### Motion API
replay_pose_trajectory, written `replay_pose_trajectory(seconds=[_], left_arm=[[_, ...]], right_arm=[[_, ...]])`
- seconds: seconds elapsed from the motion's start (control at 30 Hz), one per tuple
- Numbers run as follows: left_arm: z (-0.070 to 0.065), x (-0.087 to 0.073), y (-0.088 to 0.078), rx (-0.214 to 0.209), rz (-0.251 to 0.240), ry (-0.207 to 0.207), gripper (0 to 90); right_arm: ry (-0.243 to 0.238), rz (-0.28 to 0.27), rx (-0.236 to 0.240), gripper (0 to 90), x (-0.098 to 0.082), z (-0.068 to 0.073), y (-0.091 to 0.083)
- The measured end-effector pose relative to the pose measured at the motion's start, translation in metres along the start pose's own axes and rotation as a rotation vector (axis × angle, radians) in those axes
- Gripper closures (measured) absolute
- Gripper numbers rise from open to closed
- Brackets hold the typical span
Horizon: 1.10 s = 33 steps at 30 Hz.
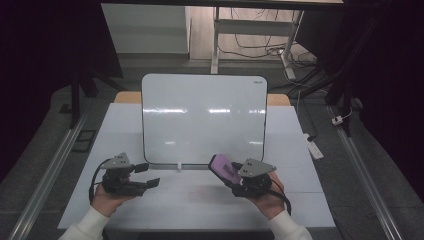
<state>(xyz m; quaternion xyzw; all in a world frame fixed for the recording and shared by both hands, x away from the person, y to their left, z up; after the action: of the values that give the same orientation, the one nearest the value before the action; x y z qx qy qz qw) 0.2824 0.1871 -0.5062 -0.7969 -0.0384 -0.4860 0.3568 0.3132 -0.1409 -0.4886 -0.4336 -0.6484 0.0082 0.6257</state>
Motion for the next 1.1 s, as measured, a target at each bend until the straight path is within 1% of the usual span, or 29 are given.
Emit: replay_pose_trajectory(seconds=[0.1,0.27,0.47,0.6,0.7,0.87,1.0,1.1], left_arm=[[-0.004,0.006,0.004,-0.013,0.003,0.014,25.7],[-0.011,0.014,0.011,-0.035,0.022,0.043,25.7],[-0.017,0.022,0.021,-0.064,0.045,0.068,25.4],[-0.022,0.028,0.028,-0.092,0.058,0.093,25.3],[-0.027,0.034,0.033,-0.111,0.067,0.120,25.3],[-0.035,0.041,0.044,-0.140,0.090,0.148,24.8],[-0.040,0.047,0.053,-0.159,0.101,0.162,24.6],[-0.044,0.051,0.060,-0.177,0.109,0.177,24.4]], right_arm=[[0.002,-0.008,0.003,40.3,0.000,-0.002,-0.001],[0.004,-0.007,0.012,40.3,0.000,-0.004,-0.002],[-0.001,-0.005,0.037,40.3,0.000,-0.005,-0.002],[-0.001,0.005,0.065,40.3,0.000,-0.005,-0.001],[-0.006,0.009,0.084,40.3,0.000,-0.004,-0.001],[-0.014,0.024,0.106,40.2,-0.002,-0.002,0.004],[-0.025,0.031,0.123,40.2,-0.002,-0.001,0.006],[-0.035,0.037,0.151,40.2,-0.002,0.002,0.008]])
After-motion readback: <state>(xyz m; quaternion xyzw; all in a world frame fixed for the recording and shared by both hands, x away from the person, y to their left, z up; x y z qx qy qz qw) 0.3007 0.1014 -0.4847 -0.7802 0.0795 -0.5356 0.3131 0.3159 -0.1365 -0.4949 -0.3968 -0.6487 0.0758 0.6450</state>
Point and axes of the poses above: each handheld gripper's, and its own axes: y roughly forward along the jaws, x roughly out of its top, z roughly to its left, the point moved 5 cm from there along y, roughly forward along the jaws, and after that the axes turned 3 degrees about -x, right-handed, at the moved point
